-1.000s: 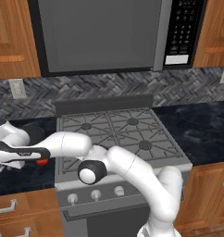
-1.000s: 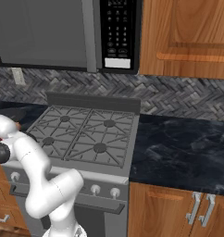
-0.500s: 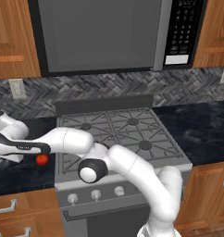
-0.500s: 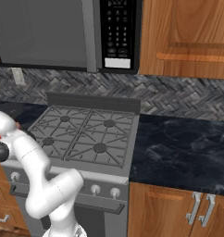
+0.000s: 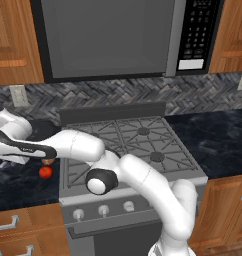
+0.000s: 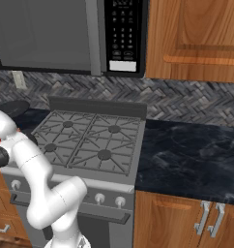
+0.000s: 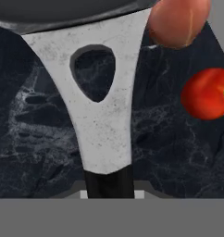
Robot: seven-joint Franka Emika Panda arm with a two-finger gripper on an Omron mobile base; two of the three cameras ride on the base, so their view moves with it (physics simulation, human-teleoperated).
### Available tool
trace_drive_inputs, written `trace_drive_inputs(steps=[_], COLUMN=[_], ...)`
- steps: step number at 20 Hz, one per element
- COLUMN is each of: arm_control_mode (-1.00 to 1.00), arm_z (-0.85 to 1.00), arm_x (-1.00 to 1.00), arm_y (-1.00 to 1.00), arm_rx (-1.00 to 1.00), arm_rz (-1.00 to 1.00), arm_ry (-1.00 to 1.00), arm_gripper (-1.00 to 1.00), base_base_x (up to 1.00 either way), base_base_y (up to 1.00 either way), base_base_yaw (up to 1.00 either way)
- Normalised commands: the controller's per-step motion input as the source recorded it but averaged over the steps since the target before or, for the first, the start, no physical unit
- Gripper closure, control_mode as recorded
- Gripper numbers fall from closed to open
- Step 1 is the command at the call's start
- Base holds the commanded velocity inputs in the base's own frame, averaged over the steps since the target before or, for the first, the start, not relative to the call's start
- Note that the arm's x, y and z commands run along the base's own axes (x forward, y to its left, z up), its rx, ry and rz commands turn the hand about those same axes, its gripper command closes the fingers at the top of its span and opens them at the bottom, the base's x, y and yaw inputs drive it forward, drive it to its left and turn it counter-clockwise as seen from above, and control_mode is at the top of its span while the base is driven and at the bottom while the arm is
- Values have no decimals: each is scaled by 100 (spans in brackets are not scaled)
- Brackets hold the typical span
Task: Place the pan on the rear left burner on the stove. Then place the tomato and the onion in the pan and turn on the rear left burner.
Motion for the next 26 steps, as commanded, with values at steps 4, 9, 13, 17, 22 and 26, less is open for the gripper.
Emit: trace_drive_inputs(steps=[4,9,13,17,22,26], arm_control_mode=[-100,-100,-100,-100,-100,-100], arm_z=[25,18,17,14,1,0], arm_x=[0,-7,-22,-28,-37,-36], arm_y=[-54,-66,-73,-73,-76,-81], arm_rx=[-2,0,0,0,2,11], arm_rz=[-1,0,0,0,0,0], arm_ry=[0,-1,-5,-8,-8,-6], arm_gripper=[100,100,100,100,100,100], base_base_x=[0,0,0,0,0,0], base_base_y=[0,0,0,0,0,0], base_base_yaw=[0,0,0,0,0,0])
